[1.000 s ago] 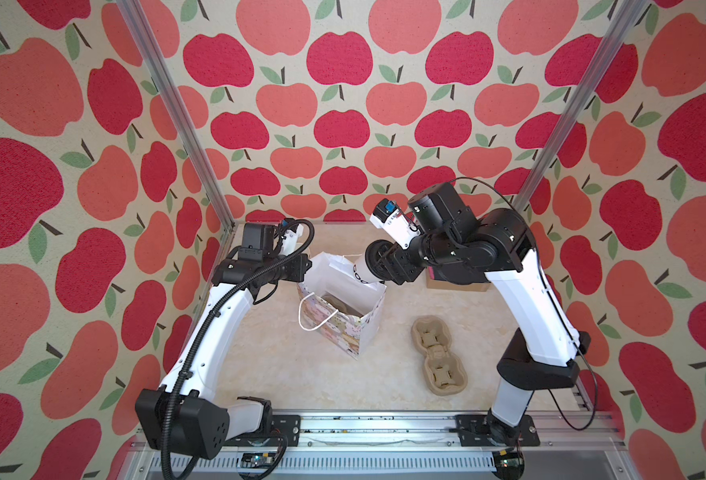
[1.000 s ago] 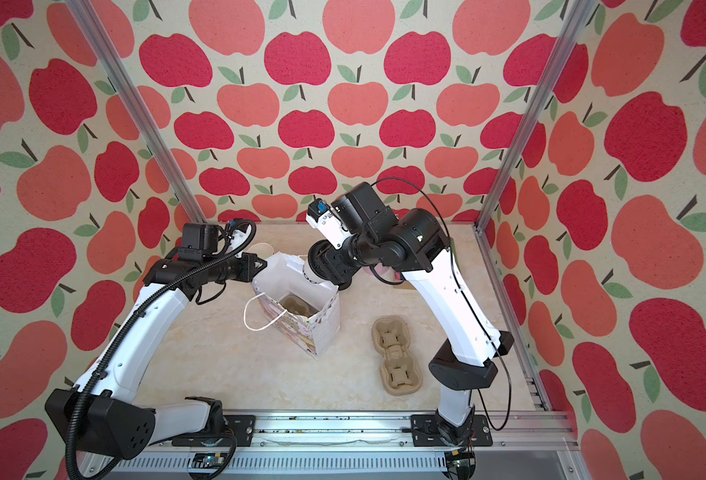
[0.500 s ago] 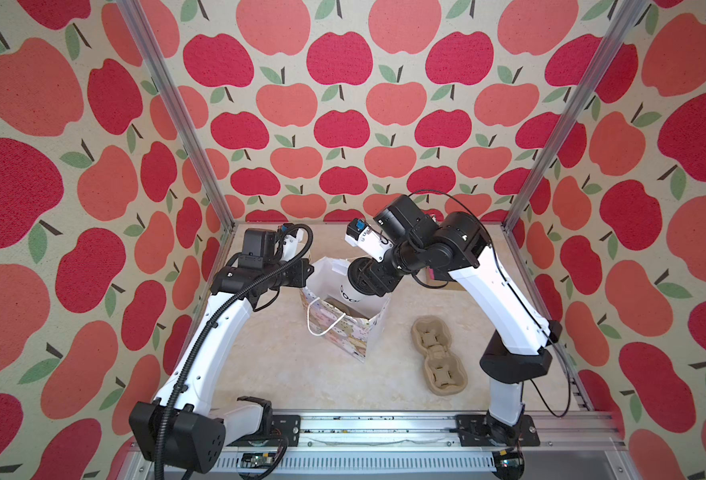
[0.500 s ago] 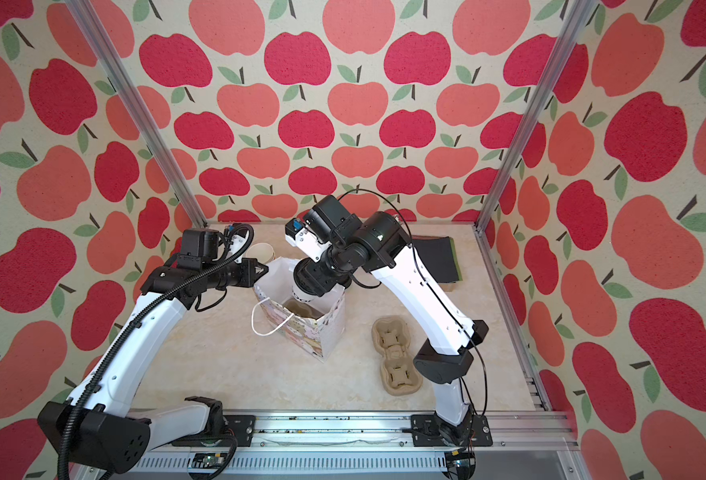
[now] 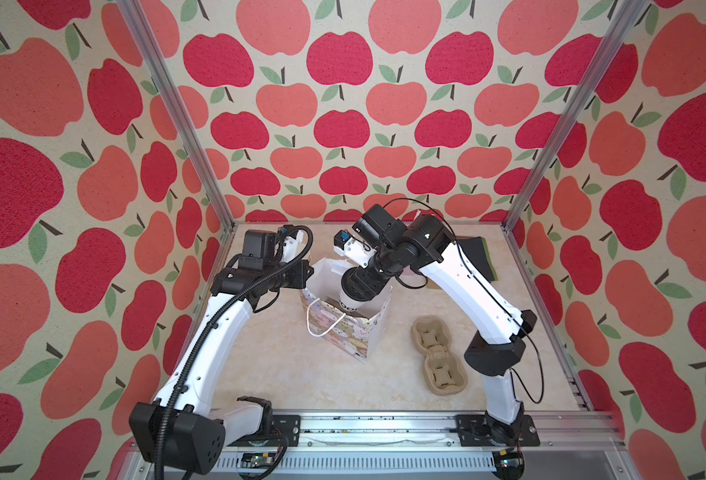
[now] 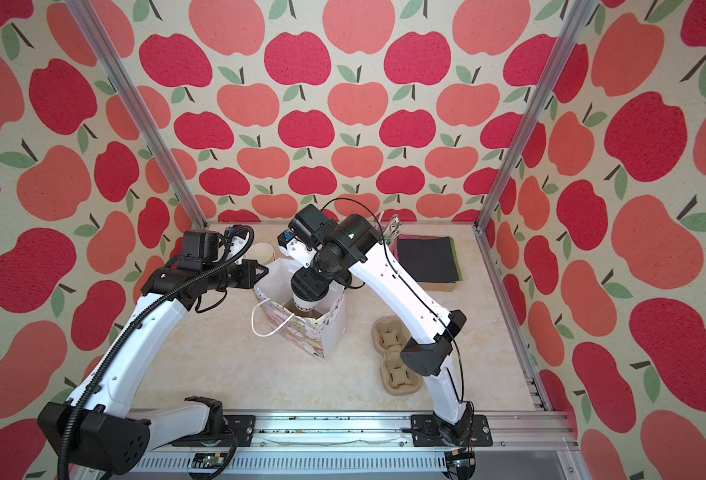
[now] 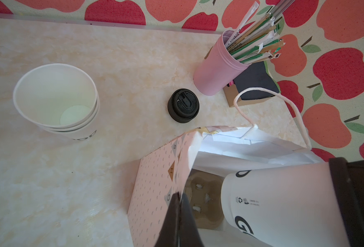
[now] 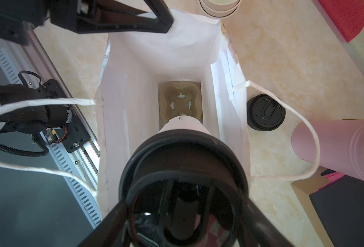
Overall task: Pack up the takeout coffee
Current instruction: 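Lower the coffee cup into the bag opening toward the cup carrier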
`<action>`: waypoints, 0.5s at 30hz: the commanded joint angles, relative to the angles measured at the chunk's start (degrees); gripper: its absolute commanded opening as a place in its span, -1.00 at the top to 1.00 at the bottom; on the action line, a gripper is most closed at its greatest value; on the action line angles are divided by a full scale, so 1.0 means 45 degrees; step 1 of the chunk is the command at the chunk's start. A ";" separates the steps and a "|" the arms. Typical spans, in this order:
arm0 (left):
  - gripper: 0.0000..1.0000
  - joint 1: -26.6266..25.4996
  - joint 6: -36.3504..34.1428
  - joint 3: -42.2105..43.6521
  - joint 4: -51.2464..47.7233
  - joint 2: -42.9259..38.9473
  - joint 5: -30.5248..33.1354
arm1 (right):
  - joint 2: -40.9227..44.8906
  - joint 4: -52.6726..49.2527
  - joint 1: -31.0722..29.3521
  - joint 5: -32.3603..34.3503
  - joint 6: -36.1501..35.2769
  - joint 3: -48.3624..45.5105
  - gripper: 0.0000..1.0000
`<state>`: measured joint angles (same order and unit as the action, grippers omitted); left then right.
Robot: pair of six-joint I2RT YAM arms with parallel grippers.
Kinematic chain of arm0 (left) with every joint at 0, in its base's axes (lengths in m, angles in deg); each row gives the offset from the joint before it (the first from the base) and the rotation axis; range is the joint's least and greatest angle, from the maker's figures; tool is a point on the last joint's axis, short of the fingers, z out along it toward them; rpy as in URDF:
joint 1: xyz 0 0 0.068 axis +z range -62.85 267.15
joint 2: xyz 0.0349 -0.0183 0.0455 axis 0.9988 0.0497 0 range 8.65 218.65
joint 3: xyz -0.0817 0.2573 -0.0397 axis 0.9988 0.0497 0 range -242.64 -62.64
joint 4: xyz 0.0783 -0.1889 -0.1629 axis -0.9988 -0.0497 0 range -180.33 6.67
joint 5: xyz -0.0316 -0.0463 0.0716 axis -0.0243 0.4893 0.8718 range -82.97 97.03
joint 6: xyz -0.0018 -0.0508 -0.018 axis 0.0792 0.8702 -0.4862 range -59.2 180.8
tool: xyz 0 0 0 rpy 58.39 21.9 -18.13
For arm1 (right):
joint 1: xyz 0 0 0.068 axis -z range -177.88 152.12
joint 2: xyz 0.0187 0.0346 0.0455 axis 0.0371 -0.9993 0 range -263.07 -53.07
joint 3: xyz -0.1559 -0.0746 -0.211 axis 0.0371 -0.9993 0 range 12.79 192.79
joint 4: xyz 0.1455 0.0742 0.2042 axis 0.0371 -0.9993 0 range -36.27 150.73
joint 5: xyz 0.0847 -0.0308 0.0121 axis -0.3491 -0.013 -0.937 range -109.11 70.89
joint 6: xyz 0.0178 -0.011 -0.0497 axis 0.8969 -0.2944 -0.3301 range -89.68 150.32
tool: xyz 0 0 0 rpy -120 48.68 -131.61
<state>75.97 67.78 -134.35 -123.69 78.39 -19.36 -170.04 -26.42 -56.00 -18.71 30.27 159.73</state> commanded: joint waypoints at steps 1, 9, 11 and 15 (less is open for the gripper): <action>1.00 -0.0045 -0.0126 0.0201 0.0160 -0.0281 0.0030 | -0.0285 -0.0339 -0.0071 0.0125 -0.0281 -0.0352 -0.33; 1.00 -0.0038 -0.0224 0.0308 0.0214 -0.0318 0.0083 | -0.0508 -0.0164 -0.0070 -0.0005 -0.0389 -0.1227 -0.32; 1.00 -0.0035 -0.0225 0.0348 0.0238 -0.0343 0.0065 | -0.0589 -0.0091 -0.0066 -0.0053 -0.0413 -0.1409 -0.31; 1.00 -0.0028 -0.0256 0.0406 0.0277 -0.0360 0.0059 | -0.0817 0.0009 -0.0054 -0.0119 -0.0436 -0.1464 -0.31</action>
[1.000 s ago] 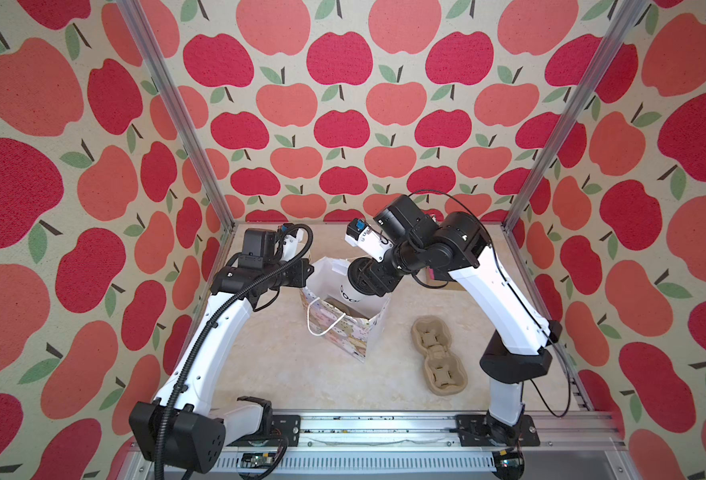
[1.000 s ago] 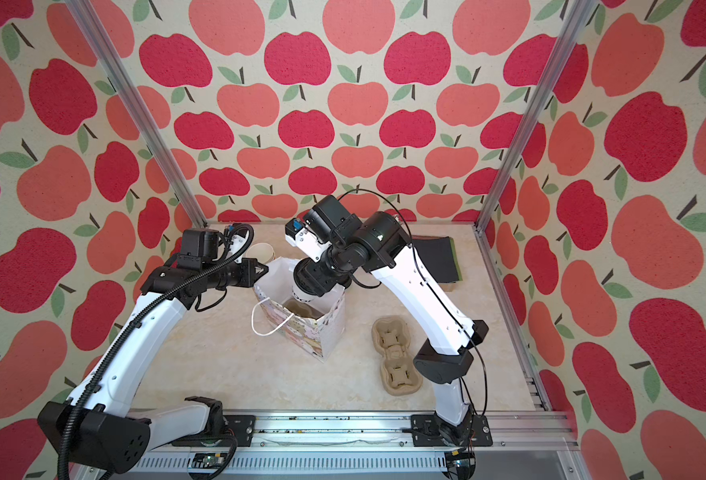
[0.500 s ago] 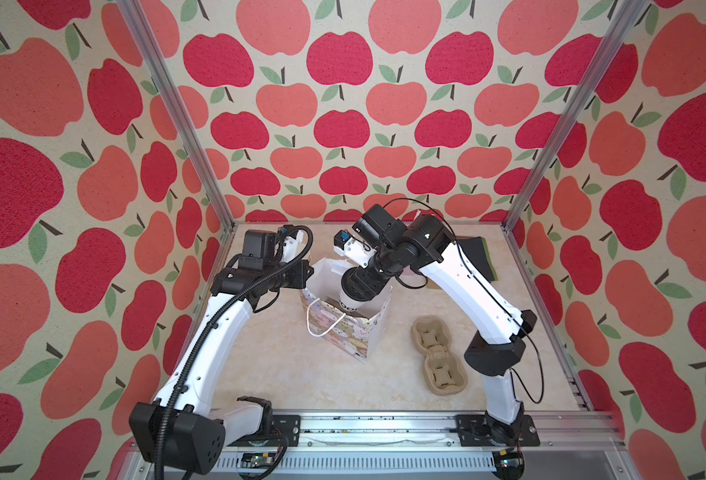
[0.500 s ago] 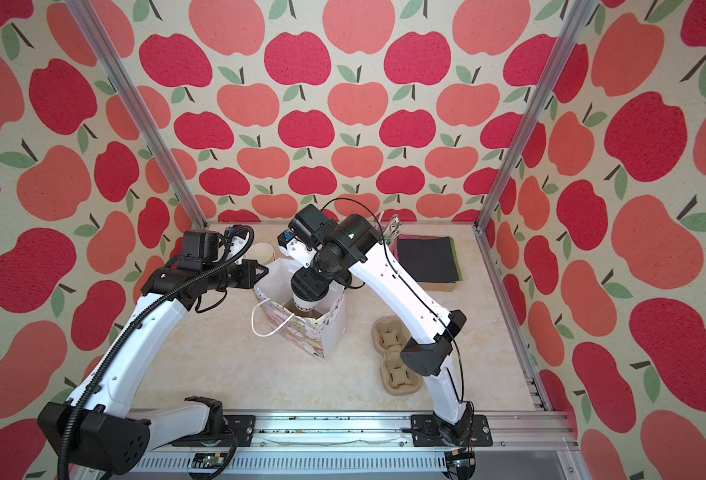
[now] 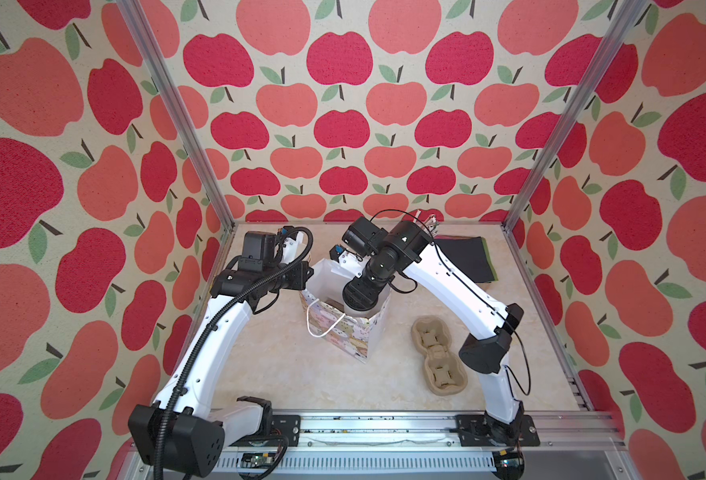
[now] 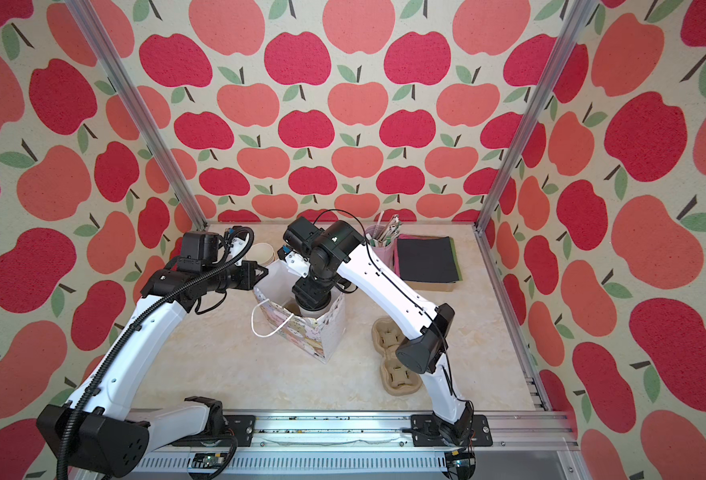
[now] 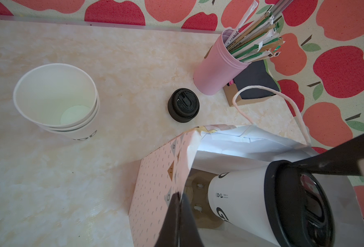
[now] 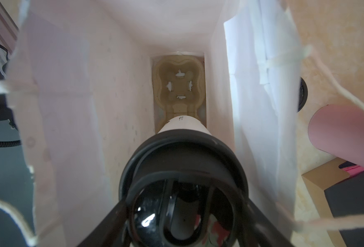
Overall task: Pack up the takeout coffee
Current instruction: 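Lower the coffee cup into the bag opening toward the cup carrier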
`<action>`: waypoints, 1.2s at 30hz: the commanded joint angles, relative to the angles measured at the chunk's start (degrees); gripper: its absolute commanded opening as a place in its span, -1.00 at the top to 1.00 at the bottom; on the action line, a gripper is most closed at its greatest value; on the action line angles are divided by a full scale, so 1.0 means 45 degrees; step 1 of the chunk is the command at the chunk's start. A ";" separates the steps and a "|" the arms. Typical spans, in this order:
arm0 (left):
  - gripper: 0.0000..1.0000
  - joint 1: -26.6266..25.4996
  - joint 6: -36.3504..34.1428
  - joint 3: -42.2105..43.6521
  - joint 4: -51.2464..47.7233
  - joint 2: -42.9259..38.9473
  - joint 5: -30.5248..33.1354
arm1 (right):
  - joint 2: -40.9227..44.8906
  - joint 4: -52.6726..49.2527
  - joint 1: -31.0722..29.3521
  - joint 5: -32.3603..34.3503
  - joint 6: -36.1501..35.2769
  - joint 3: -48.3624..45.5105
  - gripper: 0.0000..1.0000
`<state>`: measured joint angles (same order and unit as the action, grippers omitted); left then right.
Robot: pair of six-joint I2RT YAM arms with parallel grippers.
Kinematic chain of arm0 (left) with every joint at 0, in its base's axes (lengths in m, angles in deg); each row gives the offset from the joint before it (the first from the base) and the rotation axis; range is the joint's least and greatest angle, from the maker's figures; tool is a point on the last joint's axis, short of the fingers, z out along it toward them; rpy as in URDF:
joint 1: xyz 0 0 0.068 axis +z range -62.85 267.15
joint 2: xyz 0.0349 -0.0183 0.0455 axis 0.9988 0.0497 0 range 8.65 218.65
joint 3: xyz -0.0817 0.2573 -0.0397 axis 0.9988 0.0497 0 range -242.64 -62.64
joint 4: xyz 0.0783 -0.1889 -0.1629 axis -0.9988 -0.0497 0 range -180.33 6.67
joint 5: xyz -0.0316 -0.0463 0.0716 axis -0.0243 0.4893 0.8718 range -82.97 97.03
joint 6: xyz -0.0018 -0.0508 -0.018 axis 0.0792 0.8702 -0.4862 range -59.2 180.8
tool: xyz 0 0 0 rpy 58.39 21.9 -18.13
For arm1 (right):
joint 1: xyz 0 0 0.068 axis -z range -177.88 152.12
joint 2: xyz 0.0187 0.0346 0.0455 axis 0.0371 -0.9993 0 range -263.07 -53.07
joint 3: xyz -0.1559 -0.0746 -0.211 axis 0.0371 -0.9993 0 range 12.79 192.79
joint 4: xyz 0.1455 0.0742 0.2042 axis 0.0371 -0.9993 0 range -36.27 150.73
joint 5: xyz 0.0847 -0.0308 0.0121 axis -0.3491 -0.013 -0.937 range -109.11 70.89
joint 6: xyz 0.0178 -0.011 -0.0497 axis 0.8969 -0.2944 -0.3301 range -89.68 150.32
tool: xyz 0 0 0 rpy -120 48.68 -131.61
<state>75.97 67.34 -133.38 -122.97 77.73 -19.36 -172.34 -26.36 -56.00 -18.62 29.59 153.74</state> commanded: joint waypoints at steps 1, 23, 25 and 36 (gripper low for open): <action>1.00 -0.0016 -0.0165 0.0212 0.0122 -0.0214 0.0063 | -0.0347 0.0031 -0.0068 -0.0183 -0.0286 -0.0139 -0.31; 1.00 0.0051 -0.0244 0.0476 0.0273 -0.0433 0.0025 | -0.0372 0.0525 -0.0071 -0.0090 -0.0482 -0.1553 -0.30; 1.00 0.0078 -0.0244 0.0524 0.0292 -0.0458 0.0025 | -0.0370 0.0542 -0.0063 -0.0093 -0.0498 -0.1618 -0.30; 1.00 0.0140 -0.0244 0.0564 0.0320 -0.0420 0.0005 | -0.0229 0.0890 -0.0050 -0.0134 -0.0535 -0.2383 -0.30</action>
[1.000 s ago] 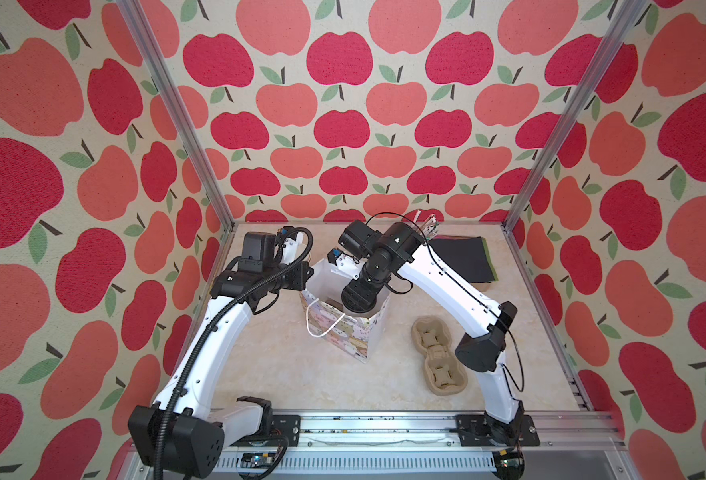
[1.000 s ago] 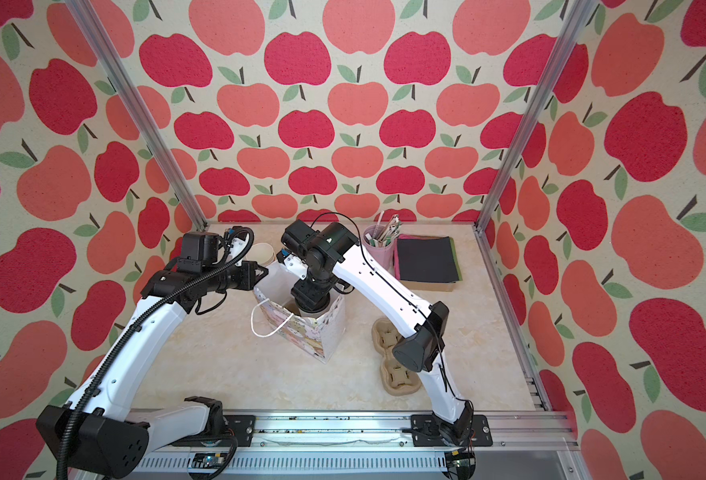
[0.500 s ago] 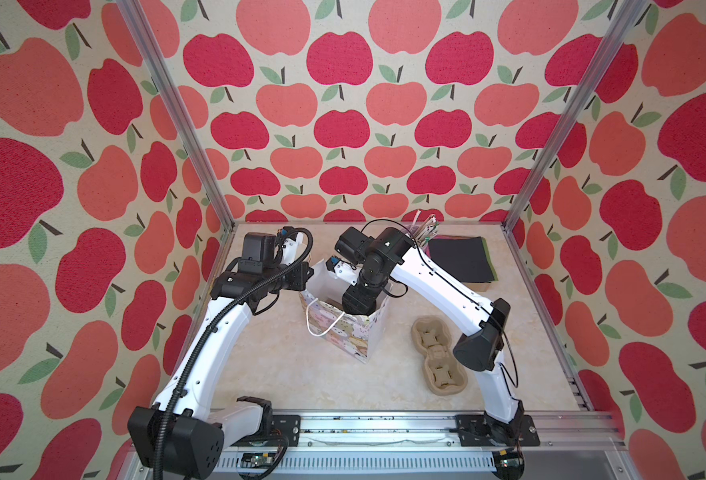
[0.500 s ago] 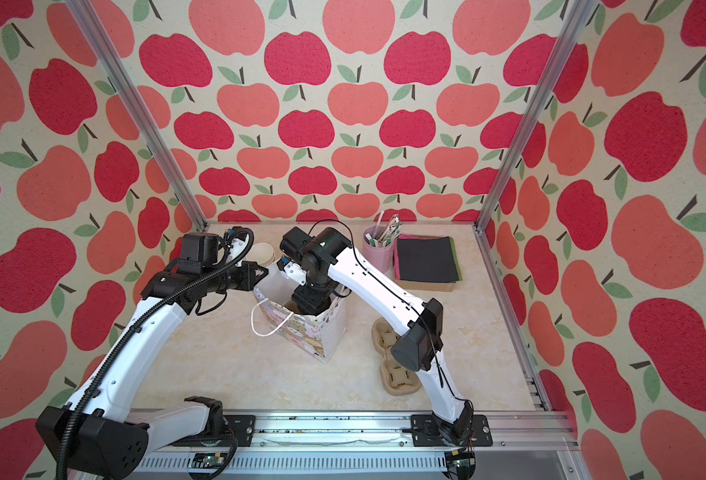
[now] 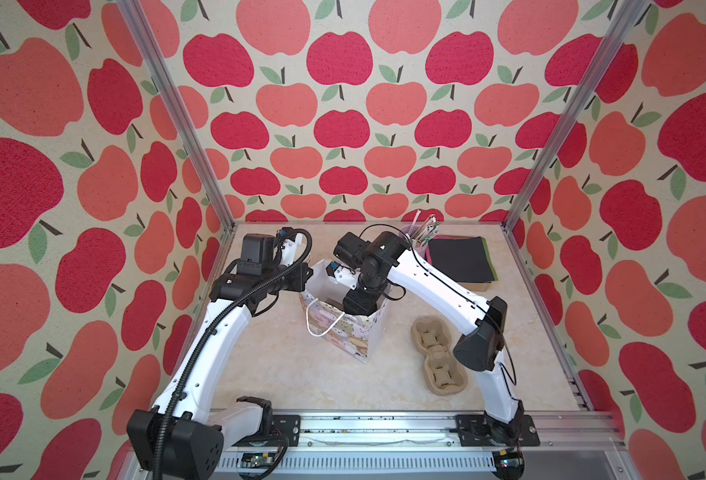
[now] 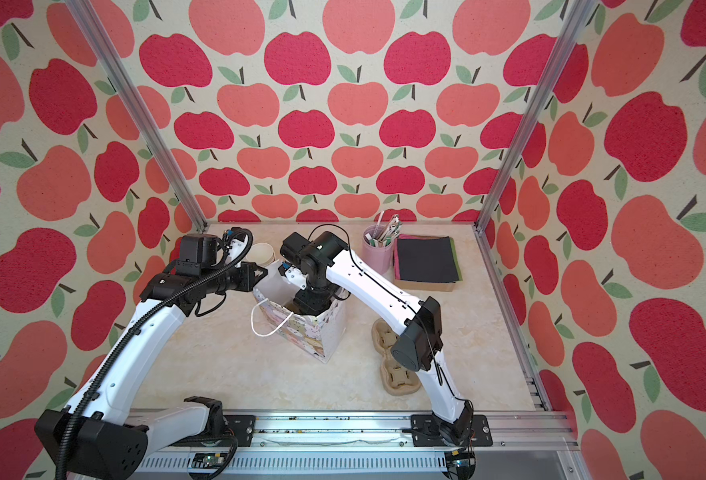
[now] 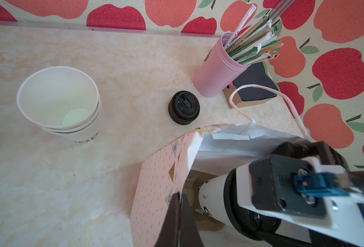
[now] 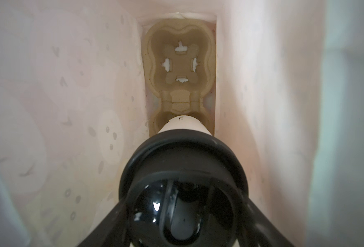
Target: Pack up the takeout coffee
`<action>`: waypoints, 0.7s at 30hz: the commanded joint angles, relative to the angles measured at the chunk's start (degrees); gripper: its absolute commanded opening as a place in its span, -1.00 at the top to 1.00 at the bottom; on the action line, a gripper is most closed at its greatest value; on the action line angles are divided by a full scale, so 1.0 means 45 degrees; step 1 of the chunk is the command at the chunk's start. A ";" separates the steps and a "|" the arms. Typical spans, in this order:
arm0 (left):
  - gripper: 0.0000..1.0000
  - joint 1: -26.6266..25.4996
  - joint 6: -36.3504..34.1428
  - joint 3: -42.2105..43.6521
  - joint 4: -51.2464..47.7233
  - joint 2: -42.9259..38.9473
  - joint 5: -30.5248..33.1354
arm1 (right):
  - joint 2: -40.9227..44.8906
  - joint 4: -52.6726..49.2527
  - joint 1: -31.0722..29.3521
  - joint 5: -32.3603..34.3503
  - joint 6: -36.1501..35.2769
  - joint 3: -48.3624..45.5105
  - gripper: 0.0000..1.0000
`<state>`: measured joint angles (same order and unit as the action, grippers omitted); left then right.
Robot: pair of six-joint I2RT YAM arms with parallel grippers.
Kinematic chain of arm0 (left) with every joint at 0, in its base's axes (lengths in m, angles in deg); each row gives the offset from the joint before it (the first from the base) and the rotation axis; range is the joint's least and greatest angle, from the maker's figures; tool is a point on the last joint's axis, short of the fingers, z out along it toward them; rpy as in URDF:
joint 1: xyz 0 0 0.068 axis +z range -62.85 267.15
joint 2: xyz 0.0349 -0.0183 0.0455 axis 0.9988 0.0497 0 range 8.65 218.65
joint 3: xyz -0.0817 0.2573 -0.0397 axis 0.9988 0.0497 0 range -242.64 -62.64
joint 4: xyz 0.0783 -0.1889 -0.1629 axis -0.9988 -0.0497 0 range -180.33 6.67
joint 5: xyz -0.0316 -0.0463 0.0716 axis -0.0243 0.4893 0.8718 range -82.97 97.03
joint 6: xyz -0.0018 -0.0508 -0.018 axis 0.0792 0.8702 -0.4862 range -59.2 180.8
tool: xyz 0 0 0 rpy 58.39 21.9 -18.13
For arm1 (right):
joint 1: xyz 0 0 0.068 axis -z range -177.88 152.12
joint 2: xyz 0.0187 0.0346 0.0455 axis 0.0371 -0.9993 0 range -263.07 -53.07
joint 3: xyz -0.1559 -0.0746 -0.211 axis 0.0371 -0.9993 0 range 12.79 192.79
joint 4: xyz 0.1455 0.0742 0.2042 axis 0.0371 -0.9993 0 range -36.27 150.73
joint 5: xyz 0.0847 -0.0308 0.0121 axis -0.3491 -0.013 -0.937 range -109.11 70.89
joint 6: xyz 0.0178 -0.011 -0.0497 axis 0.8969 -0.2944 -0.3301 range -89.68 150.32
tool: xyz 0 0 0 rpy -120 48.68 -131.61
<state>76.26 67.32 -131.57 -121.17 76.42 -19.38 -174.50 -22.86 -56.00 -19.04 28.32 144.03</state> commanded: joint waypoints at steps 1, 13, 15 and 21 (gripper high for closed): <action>1.00 0.0076 -0.0239 0.0141 -0.0071 -0.0122 0.0007 | 0.0279 0.0194 -0.0051 -0.0057 -0.0276 -0.0330 -0.30; 1.00 0.0102 -0.0278 -0.0013 -0.0184 -0.0055 -0.0007 | 0.0543 0.0889 0.0105 -0.0146 -0.0217 -0.1641 -0.30; 1.00 0.0112 -0.0297 -0.0062 -0.0203 -0.0011 0.0010 | 0.0538 0.0937 0.0143 -0.0133 -0.0200 -0.1798 -0.30; 1.00 0.0116 -0.0278 -0.0171 -0.0234 0.0125 -0.0010 | 0.0506 0.1114 0.0205 -0.0008 -0.0219 -0.2220 -0.30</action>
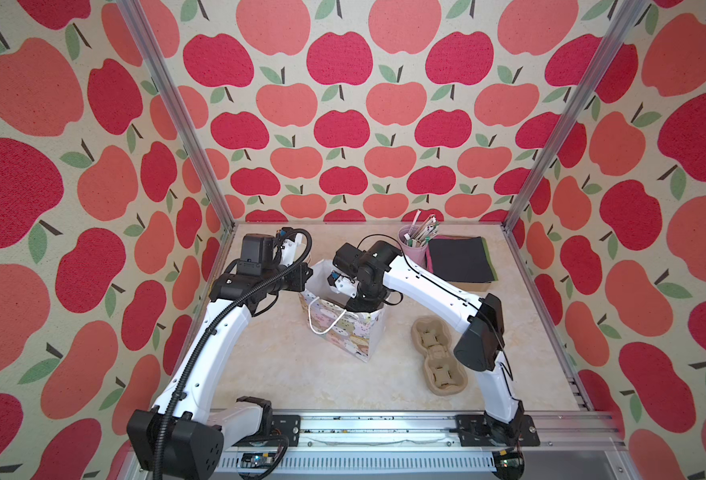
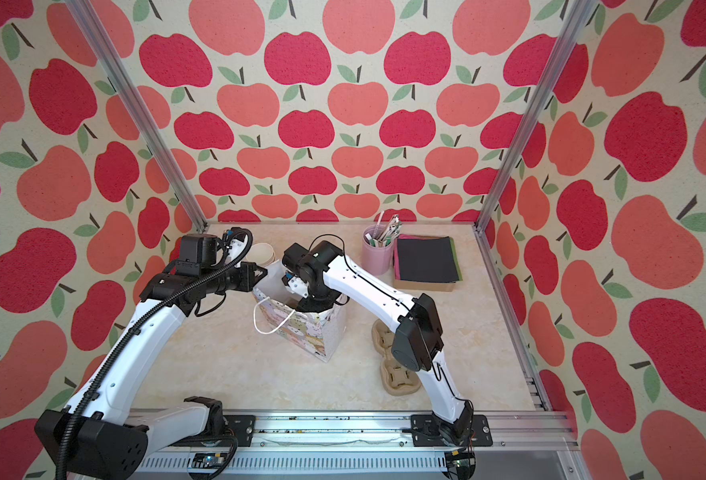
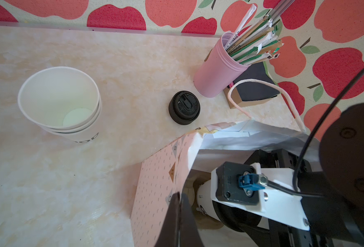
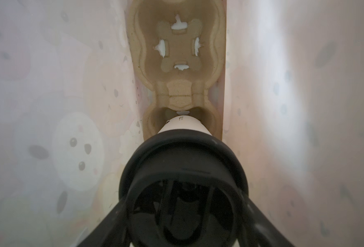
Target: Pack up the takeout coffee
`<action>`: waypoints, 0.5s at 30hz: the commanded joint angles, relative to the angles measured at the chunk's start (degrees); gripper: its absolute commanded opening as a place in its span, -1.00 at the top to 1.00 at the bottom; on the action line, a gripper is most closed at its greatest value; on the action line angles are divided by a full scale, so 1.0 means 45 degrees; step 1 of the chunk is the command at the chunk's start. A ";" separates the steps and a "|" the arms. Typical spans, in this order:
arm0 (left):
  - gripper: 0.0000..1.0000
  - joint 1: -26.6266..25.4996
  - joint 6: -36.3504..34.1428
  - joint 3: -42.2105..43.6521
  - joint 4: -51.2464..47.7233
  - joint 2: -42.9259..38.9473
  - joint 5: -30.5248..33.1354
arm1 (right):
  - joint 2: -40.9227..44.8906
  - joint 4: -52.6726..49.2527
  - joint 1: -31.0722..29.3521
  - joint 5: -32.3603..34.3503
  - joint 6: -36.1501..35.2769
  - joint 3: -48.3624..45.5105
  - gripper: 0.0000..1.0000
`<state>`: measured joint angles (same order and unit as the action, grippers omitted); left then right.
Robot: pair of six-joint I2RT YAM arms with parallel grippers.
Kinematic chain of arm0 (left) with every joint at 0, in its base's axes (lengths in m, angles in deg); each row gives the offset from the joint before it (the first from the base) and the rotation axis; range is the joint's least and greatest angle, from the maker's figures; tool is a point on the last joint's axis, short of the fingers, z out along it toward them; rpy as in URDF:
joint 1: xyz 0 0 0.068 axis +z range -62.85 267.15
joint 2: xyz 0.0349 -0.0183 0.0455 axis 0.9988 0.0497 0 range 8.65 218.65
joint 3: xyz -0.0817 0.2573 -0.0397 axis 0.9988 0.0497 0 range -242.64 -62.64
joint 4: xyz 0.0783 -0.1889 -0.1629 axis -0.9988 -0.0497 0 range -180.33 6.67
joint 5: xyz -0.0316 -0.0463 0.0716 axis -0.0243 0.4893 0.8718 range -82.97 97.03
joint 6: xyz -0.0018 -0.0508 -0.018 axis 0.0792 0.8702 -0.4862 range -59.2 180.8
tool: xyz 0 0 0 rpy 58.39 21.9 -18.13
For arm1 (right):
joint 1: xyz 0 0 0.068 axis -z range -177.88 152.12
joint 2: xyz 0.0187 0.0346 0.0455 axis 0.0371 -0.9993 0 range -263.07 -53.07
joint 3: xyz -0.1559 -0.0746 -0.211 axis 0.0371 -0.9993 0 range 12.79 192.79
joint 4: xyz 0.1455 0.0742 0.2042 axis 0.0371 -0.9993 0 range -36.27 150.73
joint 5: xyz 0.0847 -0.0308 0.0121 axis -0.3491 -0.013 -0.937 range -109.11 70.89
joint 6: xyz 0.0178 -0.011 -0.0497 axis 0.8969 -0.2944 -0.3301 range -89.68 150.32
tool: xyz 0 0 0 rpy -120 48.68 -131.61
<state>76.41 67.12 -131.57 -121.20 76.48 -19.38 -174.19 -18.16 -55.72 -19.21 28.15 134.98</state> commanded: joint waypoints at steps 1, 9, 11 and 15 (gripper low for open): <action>1.00 0.0073 -0.0218 -0.0190 -0.0221 0.0138 -0.0028 | 0.0416 0.0089 0.0146 0.0056 -0.0169 -0.0253 -0.30; 1.00 0.0082 -0.0166 -0.0230 -0.0180 0.0243 -0.0068 | 0.0124 0.0150 0.0145 0.0244 -0.0161 -0.0531 -0.30; 1.00 0.0074 -0.0156 -0.0230 -0.0179 0.0238 -0.0068 | 0.0069 0.0136 0.0141 0.0276 -0.0143 -0.0590 -0.30; 1.00 0.0065 -0.0137 -0.0196 -0.0169 0.0218 -0.0065 | -0.0035 0.0168 0.0120 0.0354 -0.0122 -0.0722 -0.30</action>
<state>76.41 67.15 -131.70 -120.98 76.94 -19.43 -174.17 -16.61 -55.50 -18.86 28.15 132.78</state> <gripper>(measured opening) 0.044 0.701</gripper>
